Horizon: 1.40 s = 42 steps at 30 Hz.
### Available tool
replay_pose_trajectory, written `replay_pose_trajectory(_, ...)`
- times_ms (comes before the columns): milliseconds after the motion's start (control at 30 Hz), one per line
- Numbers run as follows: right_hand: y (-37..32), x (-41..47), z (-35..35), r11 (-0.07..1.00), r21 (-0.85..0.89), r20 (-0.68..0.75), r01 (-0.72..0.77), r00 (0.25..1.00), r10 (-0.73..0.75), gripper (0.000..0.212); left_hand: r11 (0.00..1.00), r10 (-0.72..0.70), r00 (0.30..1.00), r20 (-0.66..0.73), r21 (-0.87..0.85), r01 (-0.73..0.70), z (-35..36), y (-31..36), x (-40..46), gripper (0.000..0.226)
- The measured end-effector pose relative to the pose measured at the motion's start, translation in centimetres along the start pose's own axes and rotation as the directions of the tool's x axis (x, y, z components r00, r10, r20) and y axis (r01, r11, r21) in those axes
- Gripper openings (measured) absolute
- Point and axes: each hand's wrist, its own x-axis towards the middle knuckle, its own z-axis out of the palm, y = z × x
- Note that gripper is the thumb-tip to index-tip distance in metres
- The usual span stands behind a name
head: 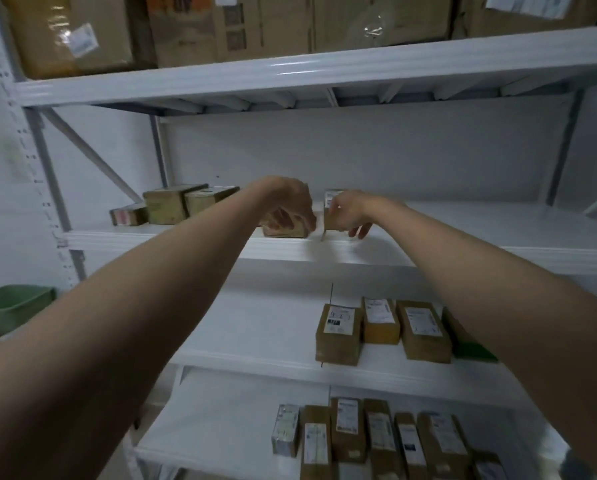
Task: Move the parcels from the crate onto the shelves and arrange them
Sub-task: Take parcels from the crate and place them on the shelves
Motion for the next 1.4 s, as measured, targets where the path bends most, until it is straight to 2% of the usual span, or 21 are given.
replay_pose_trajectory(67, -3.1, -1.8, 1.0, 0.997, -0.065, 0.096, 0.037, 0.995, -0.031, 0.032, 0.998, -0.015, 0.999, 0.051, 0.067, 0.011, -0.8, -2.3, -3.9, 0.056)
replay_pose_trajectory(167, -8.3, -4.1, 3.2, 0.987, -0.107, 0.211, 0.118, 0.973, -0.094, 0.053, 0.985, -0.089, 0.994, 0.069, 0.152, 0.077, -2.1, -7.2, -9.5, 0.067)
replay_pose_trajectory(300, -16.3, -6.7, 7.8, 0.961, -0.121, 0.271, 0.249, 0.94, -0.209, 0.064, 0.941, -0.238, 0.971, -0.001, 0.249, 0.231, -3.5, -15.9, -17.1, 0.073)
replay_pose_trajectory(433, -25.3, -9.1, 13.9, 0.905, -0.108, 0.326, 0.411, 0.875, -0.359, 0.068, 0.862, -0.416, 0.907, -0.06, 0.293, 0.414, -3.7, -26.0, -25.0, 0.079)
replay_pose_trajectory(600, -37.0, -12.6, 22.3, 0.786, -0.078, 0.453, 0.613, 0.724, -0.52, 0.072, 0.717, -0.651, 0.755, -0.072, 0.266, 0.644, -3.5, -37.0, -36.1, 0.076)
replay_pose_trajectory(867, -55.9, -17.8, 32.2, 0.532, 0.007, 0.554, 0.847, 0.439, -0.707, 0.071, 0.416, -0.899, 0.43, -0.085, 0.144, 0.898, -4.0, -51.1, -53.4, 0.072)
replay_pose_trajectory(1000, -64.6, -19.6, 37.0, 0.42, 0.09, 0.587, 0.903, 0.292, -0.755, 0.07, 0.261, -0.963, 0.263, -0.065, 0.046, 0.964, -4.7, -56.7, -60.5, 0.065)
replay_pose_trajectory(1067, -68.3, -20.4, 39.5, 0.373, 0.132, 0.605, 0.918, 0.223, -0.764, 0.067, 0.202, -0.978, 0.202, -0.049, 0.018, 0.979, -4.9, -59.0, -63.1, 0.064)
replay_pose_trajectory(1300, -78.9, -23.4, 49.8, 0.22, 0.219, 0.691, 0.951, 0.009, -0.723, 0.065, 0.037, -0.999, 0.039, 0.028, -0.065, 0.997, -2.5, -67.2, -69.1, 0.066)
replay_pose_trajectory(1400, -82.5, -25.0, 54.5, 0.159, 0.255, 0.714, 0.954, -0.075, -0.696, 0.063, -0.017, -0.999, -0.014, 0.042, -0.079, 0.997, -0.2, -70.1, -71.4, 0.059)
